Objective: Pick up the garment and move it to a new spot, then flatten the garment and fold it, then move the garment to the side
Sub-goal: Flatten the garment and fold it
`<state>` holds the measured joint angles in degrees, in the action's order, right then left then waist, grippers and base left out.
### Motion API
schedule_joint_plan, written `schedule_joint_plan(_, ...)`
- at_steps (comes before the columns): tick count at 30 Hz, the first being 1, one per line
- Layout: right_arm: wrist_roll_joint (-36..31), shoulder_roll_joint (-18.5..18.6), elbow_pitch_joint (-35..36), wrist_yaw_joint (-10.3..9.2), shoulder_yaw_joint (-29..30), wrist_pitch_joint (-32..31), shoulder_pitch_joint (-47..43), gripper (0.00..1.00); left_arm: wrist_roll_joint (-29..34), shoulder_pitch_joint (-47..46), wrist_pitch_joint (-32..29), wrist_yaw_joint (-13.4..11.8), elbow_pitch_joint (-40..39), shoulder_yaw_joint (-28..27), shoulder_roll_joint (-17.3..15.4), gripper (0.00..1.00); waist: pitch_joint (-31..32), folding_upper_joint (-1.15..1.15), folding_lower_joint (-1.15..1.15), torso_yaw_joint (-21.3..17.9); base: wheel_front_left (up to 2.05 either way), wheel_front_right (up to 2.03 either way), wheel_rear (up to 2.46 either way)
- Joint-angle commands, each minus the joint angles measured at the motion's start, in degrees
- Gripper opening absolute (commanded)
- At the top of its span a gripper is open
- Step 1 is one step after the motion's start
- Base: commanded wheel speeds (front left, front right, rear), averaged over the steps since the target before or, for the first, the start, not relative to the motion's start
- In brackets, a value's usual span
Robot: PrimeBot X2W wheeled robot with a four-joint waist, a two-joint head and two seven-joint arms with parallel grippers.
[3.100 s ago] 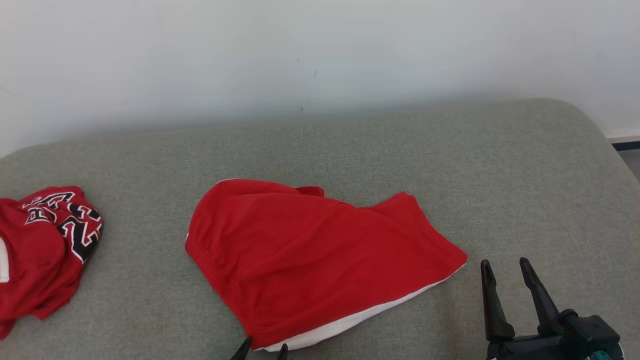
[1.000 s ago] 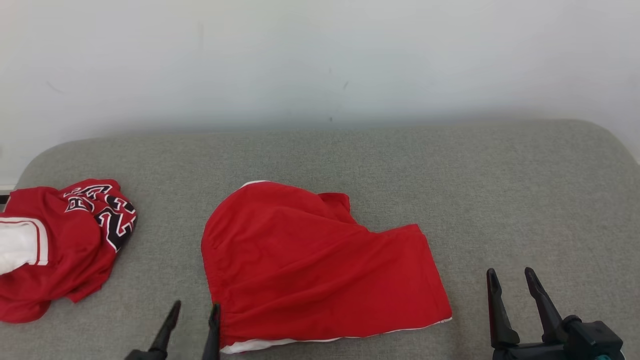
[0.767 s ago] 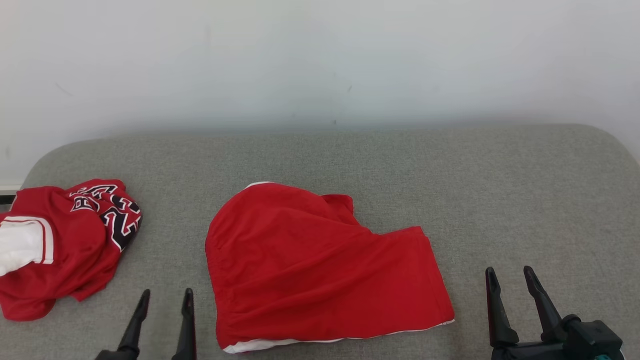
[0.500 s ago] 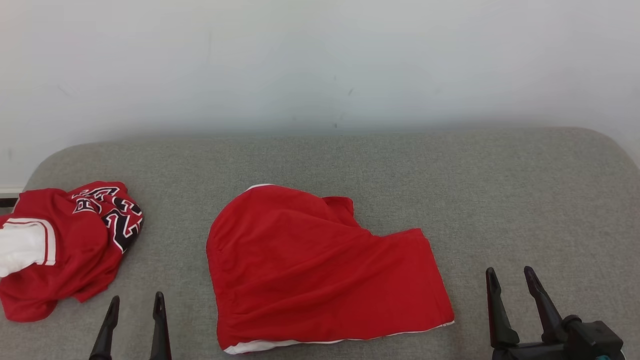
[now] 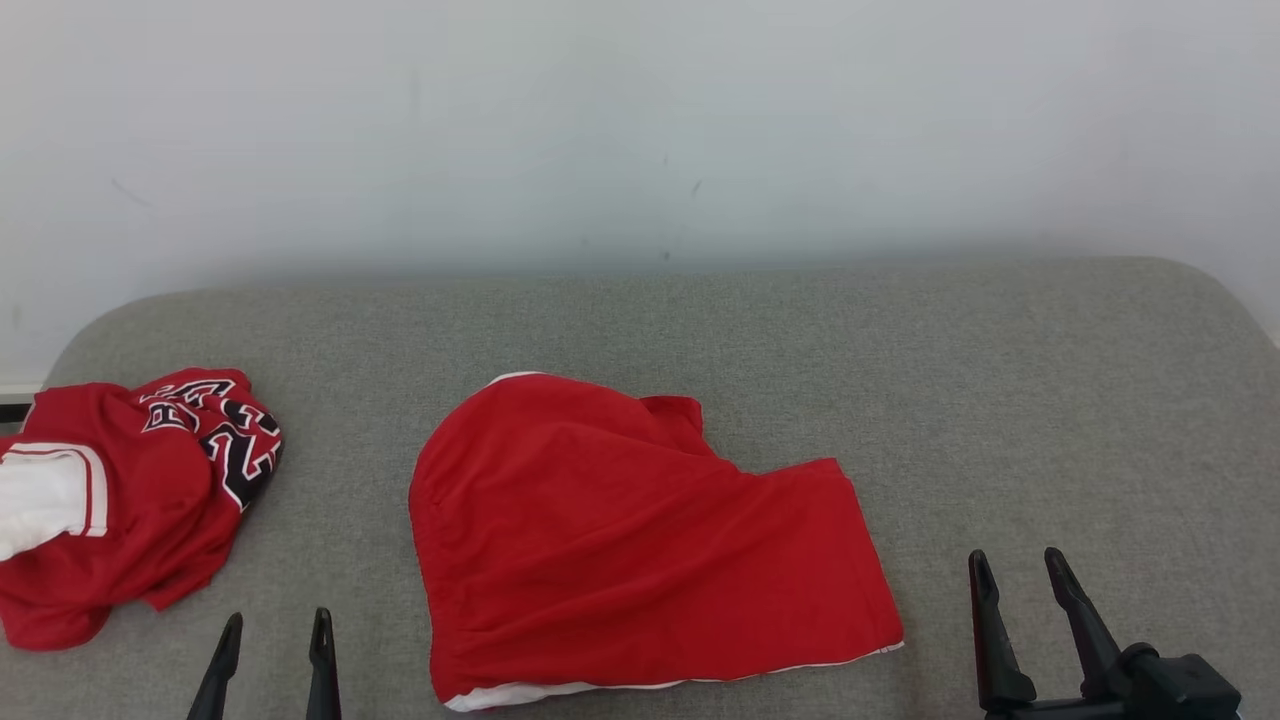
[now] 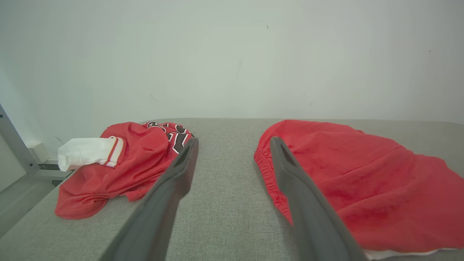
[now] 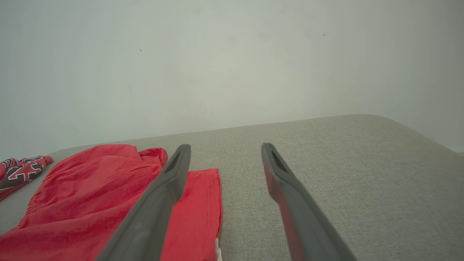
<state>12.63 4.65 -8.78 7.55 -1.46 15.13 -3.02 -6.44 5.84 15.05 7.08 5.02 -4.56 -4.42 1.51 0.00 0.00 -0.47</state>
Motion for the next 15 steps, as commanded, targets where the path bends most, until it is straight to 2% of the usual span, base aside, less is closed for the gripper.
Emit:
schedule_joint_plan(1, -0.45, 0.06, -0.13, -0.13, -0.1, 0.02, -0.5, 1.0, 0.51, 0.85, 0.19, 0.16, 0.24, -0.02, -0.03, 1.0, 0.01, 0.0, 0.0, -0.09, 0.0, 0.0, 0.0)
schedule_joint_plan(15, -0.63, 0.78, -1.13, -0.13, -0.84, 0.02, -0.26, 1.0, 0.42, 0.83, 0.19, 0.41, 1.34, 0.62, 0.51, 1.0, -0.3, 0.0, 0.0, 0.09, 0.0, 0.0, 0.0)
